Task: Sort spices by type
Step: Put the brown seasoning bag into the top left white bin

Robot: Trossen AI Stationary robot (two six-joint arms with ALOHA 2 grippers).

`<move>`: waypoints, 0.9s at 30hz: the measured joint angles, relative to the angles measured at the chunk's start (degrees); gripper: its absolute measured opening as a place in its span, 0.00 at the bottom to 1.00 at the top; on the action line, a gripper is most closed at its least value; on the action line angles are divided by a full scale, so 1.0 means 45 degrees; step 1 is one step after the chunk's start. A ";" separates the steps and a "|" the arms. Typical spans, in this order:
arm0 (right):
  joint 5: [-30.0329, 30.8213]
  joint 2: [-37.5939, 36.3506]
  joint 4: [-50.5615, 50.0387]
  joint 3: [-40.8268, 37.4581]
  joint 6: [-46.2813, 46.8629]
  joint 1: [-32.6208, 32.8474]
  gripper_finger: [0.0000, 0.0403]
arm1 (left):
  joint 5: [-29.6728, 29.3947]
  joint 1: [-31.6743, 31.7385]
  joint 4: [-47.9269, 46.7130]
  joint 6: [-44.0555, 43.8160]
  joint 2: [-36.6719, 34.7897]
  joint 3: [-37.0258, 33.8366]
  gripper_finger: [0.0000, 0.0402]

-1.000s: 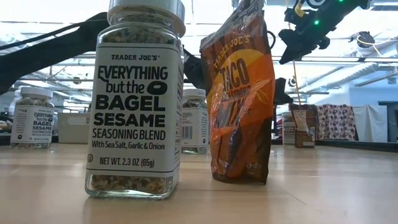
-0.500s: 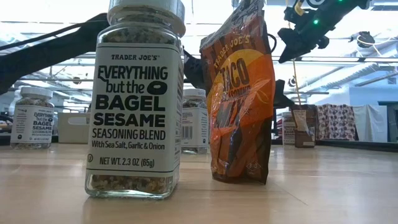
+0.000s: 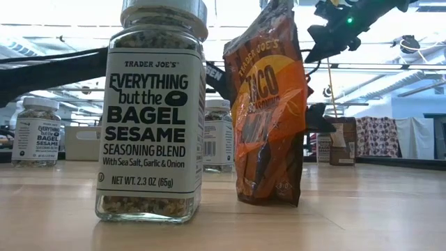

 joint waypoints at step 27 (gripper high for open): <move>-0.0054 0.0010 -0.1137 0.0000 0.0421 -0.0536 0.00 | 0.0069 -0.0031 0.0745 -0.0016 0.0005 -0.0018 0.26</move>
